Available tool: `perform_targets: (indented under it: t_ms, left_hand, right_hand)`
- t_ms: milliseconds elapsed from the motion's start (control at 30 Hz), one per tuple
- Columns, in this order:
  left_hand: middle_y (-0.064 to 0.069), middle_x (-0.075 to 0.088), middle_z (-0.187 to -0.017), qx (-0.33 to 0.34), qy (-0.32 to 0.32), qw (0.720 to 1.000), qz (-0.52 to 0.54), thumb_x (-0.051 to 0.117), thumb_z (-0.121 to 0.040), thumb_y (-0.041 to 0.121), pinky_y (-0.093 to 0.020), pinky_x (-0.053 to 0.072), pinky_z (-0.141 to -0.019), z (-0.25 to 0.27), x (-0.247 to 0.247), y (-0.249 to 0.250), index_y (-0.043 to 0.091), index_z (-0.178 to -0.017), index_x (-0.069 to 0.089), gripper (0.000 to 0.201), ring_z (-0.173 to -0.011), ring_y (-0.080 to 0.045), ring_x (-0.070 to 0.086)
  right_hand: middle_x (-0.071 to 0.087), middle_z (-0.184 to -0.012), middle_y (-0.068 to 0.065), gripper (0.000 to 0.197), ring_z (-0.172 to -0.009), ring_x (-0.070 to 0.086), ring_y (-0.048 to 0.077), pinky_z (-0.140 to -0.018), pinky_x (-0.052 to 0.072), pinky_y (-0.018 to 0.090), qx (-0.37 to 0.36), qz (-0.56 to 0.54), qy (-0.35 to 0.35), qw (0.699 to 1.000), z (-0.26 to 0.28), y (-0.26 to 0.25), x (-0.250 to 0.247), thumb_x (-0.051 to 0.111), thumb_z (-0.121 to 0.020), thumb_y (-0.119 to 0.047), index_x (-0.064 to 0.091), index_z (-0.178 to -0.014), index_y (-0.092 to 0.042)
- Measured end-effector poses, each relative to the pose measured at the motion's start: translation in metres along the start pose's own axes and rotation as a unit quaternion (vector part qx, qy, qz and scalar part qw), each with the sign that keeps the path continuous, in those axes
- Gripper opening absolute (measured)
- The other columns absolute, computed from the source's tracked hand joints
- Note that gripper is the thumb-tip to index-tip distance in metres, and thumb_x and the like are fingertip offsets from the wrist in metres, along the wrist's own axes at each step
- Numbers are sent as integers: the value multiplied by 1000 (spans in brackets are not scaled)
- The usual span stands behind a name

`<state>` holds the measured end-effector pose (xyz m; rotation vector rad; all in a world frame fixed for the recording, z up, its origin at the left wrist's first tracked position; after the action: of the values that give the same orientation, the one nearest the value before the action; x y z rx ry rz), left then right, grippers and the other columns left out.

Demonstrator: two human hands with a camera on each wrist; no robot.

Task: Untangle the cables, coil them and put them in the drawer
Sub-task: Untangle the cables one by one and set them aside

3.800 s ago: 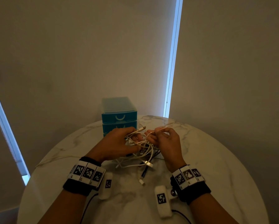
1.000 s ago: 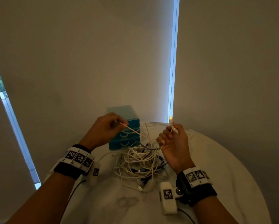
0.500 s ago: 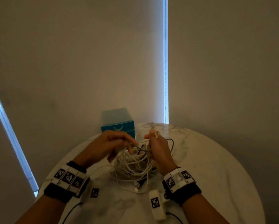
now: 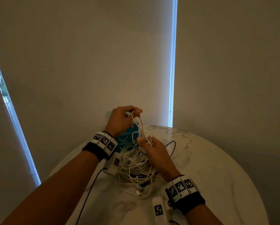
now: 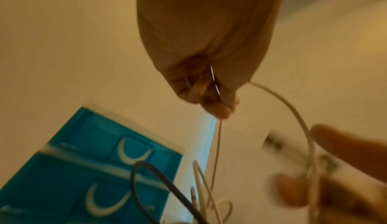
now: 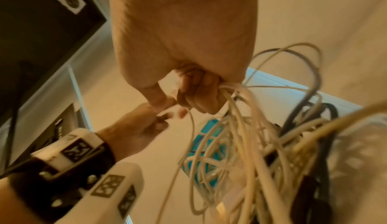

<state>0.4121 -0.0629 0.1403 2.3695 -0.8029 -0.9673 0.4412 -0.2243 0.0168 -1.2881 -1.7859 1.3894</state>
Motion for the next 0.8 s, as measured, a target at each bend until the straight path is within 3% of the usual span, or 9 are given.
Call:
perform_targets:
  t_ms: [67,167,233,300,400,500,567,667,800]
  left_hand:
    - [8,81,-104,31,9,999,27,68,-105,32,-22,58,-62,5,-10,21,23,-118,81,21,-62,-19,72]
    - [11,81,-108,74,-77,994,38,70,-103,32,-22,60,-68,24,-1,48,25,-122,80,22,-65,-13,74]
    - [11,82,-108,89,-151,984,41,72,-102,31,-29,63,-75,37,13,58,26,-122,80,23,-72,-16,77]
    - [10,82,-110,91,-205,973,49,74,-99,32,-34,65,-81,48,24,63,29,-125,79,26,-77,-17,77]
    - [11,79,-115,72,-212,973,58,76,-98,32,-33,64,-87,50,28,49,36,-144,64,47,-93,-17,77]
    - [14,75,-121,16,-158,987,3,72,-101,33,-30,59,-93,40,28,11,34,-150,54,52,-107,-7,70]
    - [12,71,-128,-24,-195,978,-74,64,-106,36,-28,54,-94,40,37,-10,29,-146,60,41,-108,-5,67]
    - [10,73,-113,-41,-222,960,-167,58,-108,41,-28,49,-83,44,44,-26,26,-129,75,31,-96,-10,67]
    - [18,72,-108,-56,-219,962,-151,64,-104,34,-16,45,-70,44,39,-29,34,-119,79,21,-81,4,63]
  right_hand:
    - [74,-96,-10,46,-85,69,9,-77,57,35,30,-71,59,995,-5,8,-13,63,-91,-75,70,-103,-31]
    - [69,-132,-6,52,-117,68,14,-103,58,44,19,-95,128,987,-8,10,-26,75,-93,-54,62,-137,-29]
    - [74,-124,-9,41,-110,71,9,-101,60,41,-3,-74,108,991,-6,9,-20,78,-94,-49,67,-130,-33]
    - [80,-104,-10,31,-101,73,8,-97,61,43,-20,-47,105,993,-5,7,-16,71,-94,-59,76,-112,-34]
    - [80,-101,-11,60,-100,73,5,-93,58,34,-42,-32,125,991,-6,7,-21,55,-88,-84,79,-107,-31]
    - [79,-101,-16,28,-101,71,0,-96,57,33,-44,-37,134,989,-8,8,-25,60,-103,-54,77,-102,-31]
    - [77,-107,-18,20,-106,69,-1,-97,56,31,-45,-46,142,988,-11,8,-28,60,-107,-38,78,-104,-28]
    - [81,-105,-9,23,-85,69,-1,-82,52,25,-56,-109,171,978,-19,13,-37,55,-111,-33,73,-121,-23]
    - [79,-120,5,27,-44,39,0,-40,36,14,-23,-275,162,948,-20,19,-45,47,-114,-25,63,-135,-18]
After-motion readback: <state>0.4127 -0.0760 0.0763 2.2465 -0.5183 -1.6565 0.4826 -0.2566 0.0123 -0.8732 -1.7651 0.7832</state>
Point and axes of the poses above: each hand's wrist, its own z-axis away from the middle knuckle, its own x-axis out of the palm, y = z × x, the point moved 7 cm from there along -z, towards the middle knuckle
